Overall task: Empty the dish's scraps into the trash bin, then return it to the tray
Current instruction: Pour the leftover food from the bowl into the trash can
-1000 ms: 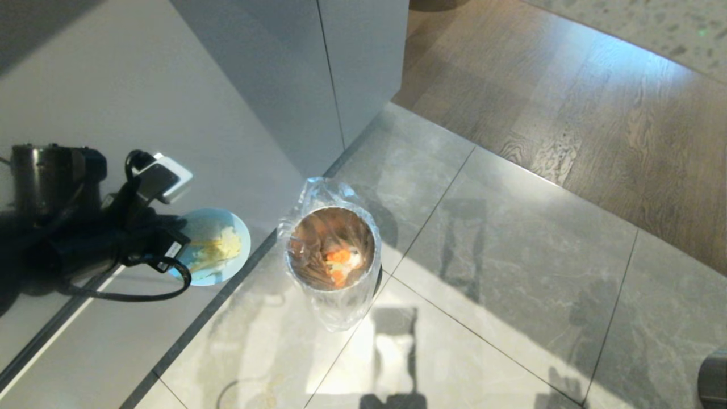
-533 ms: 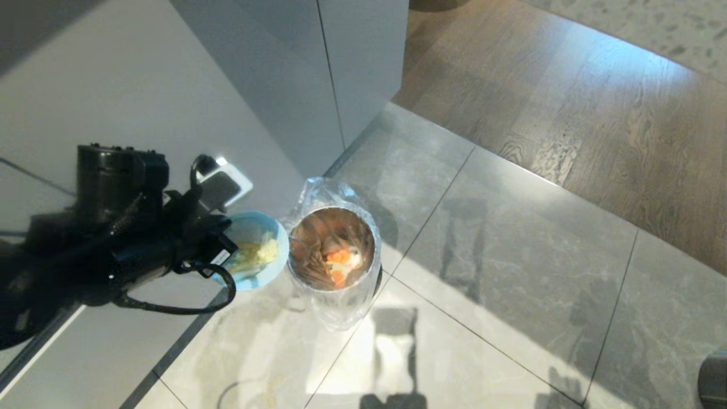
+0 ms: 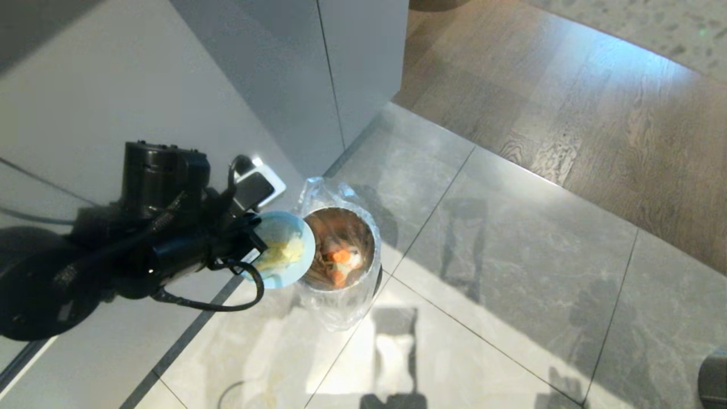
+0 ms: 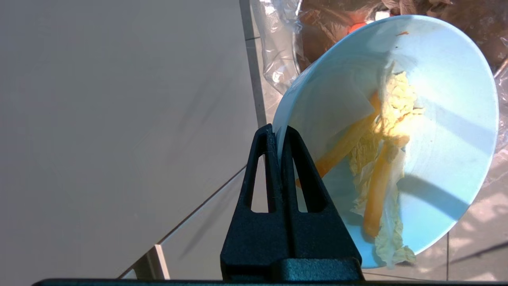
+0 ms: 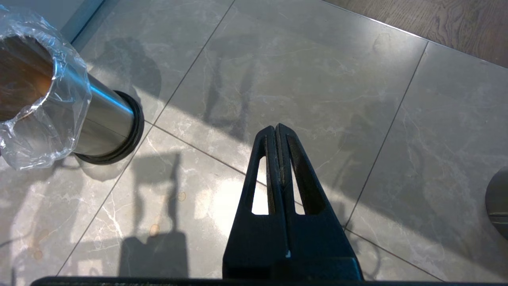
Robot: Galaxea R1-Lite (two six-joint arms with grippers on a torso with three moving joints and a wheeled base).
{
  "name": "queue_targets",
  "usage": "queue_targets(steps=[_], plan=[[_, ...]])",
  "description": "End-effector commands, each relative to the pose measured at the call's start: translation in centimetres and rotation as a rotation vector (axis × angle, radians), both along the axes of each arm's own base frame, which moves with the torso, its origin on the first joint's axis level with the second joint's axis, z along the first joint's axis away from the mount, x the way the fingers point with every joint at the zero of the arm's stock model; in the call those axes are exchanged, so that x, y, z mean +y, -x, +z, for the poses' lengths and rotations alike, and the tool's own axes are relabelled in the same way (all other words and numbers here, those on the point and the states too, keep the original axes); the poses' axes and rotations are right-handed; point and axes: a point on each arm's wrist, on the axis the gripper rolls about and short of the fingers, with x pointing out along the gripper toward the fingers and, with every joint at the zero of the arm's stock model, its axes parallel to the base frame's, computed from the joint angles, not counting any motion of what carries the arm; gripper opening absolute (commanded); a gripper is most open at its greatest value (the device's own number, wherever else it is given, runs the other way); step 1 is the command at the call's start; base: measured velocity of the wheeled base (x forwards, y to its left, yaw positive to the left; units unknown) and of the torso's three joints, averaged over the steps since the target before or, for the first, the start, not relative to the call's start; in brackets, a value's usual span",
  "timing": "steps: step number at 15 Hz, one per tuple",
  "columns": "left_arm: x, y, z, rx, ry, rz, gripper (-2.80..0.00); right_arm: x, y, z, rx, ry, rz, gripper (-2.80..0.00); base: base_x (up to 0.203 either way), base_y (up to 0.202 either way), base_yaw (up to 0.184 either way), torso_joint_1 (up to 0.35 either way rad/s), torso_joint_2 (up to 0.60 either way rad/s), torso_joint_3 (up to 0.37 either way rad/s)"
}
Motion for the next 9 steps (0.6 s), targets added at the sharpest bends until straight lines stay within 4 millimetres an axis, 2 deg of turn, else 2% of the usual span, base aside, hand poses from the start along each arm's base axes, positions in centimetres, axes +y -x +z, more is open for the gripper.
queue_targets(steps=[1, 9], plan=[[-0.09, -0.08, 0.29, -0.013, -0.01, -0.007, -2.8, 0.0, 0.0, -0.01, 0.0, -0.001, 0.0, -2.8, 0.0, 0.0, 0.0, 0.0, 0.0, 0.0], [-0.11, -0.43, 0.89, -0.054, -0.059, -0.028, -2.8, 0.0, 0.0, 0.01, -0.001, -0.001, 0.0, -2.8, 0.0, 0.0, 0.0, 0.0, 0.0, 0.0]])
